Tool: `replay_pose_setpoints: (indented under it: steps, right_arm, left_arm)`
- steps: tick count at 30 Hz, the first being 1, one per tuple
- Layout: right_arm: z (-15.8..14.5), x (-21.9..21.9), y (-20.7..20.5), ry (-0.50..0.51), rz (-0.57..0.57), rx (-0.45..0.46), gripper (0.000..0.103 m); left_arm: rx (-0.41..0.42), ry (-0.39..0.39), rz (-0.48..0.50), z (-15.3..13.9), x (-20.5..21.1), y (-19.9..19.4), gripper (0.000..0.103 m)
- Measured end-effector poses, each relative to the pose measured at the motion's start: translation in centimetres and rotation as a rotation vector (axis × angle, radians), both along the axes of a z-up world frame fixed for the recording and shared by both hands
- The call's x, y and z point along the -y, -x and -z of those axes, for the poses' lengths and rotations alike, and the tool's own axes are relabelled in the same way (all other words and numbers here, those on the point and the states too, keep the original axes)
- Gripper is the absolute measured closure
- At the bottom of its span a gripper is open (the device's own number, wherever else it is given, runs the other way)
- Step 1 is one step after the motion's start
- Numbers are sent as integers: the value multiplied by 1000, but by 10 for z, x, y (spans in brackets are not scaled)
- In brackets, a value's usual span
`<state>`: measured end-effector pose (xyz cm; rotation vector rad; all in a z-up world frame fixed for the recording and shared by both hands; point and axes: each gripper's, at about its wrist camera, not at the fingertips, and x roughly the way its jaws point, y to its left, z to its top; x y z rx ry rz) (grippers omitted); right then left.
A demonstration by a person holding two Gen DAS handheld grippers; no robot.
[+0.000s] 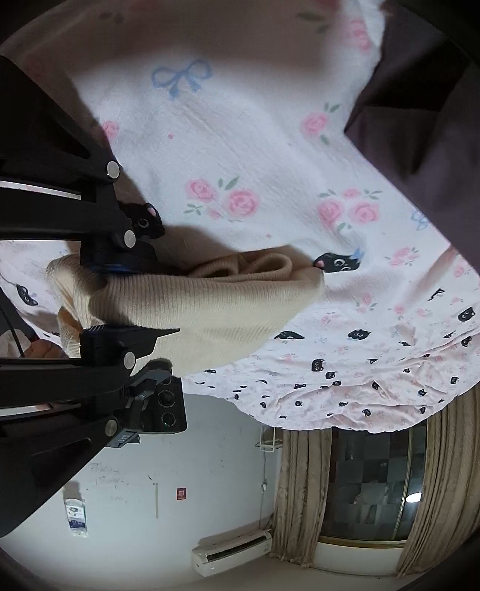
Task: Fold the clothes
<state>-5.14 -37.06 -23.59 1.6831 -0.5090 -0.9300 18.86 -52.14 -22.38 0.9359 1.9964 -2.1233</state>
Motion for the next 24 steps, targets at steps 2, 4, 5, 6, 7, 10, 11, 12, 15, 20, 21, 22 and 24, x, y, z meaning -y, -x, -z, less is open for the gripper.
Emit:
replay_pose_setpoints:
  steps: [2, 4, 5, 6, 7, 10, 11, 12, 15, 20, 21, 22, 24]
  right_arm:
    - [1, -2, 1, -6, 3, -6, 82]
    - [-1, -2, 2, -8, 2, -17, 82]
    - [-2, -2, 2, -8, -1, -24, 82]
    - [-4, -1, 2, -8, -6, -33, 82]
    - [-7, -1, 1, -7, -12, -43, 82]
    - [-15, -2, 0, 2, -25, -70, 82]
    - [-19, -1, 0, 7, -30, -79, 82]
    - [-24, 1, -1, 13, -36, -91, 82]
    - [-40, 9, -5, 33, -57, -115, 82]
    - [-70, 25, -15, 73, -92, -151, 82]
    - [-76, 29, -17, 82, -101, -158, 82]
    - [-82, 33, -19, 89, -108, -163, 82]
    - [-89, 41, -23, 102, -121, -171, 82]
  left_arm:
    - [4, 22, 5, -4, -1, -1, 87]
    - [4, 39, 8, -8, -2, -2, 88]
    - [6, 51, 9, -11, -1, -1, 88]
    - [10, 65, 11, -13, -2, 0, 88]
    - [11, 77, 12, -16, -3, 0, 88]
    - [4, 112, 9, -26, -4, -5, 88]
    - [0, 123, 5, -29, -3, -7, 88]
    - [-4, 131, 1, -33, -2, -10, 88]
    - [-28, 127, -22, -40, 1, -17, 88]
    - [-71, 151, -74, -60, 10, -31, 88]
    - [-75, 163, -87, -67, 12, -34, 88]
    - [-77, 179, -101, -73, 14, -38, 88]
    - [-79, 208, -125, -86, 18, -45, 88]
